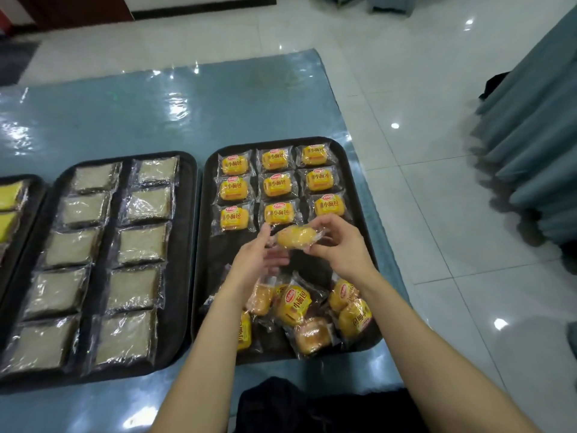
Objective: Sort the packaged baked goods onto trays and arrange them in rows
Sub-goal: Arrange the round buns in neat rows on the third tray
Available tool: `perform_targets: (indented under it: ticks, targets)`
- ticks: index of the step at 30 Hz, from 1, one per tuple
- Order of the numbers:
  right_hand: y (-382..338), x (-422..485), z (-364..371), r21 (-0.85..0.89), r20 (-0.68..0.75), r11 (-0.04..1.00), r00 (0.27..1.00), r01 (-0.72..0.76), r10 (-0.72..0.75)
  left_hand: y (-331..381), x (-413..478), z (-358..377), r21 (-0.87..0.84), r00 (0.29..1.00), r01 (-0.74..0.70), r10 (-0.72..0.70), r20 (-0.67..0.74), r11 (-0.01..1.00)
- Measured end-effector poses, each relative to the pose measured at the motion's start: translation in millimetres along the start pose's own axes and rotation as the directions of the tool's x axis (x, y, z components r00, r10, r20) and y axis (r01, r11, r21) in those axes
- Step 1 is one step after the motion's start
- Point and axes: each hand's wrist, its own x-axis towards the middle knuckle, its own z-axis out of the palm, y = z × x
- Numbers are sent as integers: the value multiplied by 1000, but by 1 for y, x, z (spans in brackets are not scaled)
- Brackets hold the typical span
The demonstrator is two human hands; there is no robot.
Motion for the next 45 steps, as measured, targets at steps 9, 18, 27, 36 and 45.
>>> perform_targets:
  ticks: [9,18,27,36,45]
  targets:
    - [7,5,8,258,-30,931,962,-256,273,3,6,4,-331,995,-102,92,-46,938]
    - [10,6,-3,212,62,941,964,-264,257,14,8,-3,18,984,-140,137,117,990]
    - [21,8,-9,388,66,869,950,-306,305,19,14,12,-14,984,-143,143,107,990]
    - [21,10,-23,342,8,871,928,-353,373,25,26,18,121,965,-171,142,220,978]
    - [22,23,-24,263,-77,894,916,-363,394,19,31,30,72,984,-154,146,107,985]
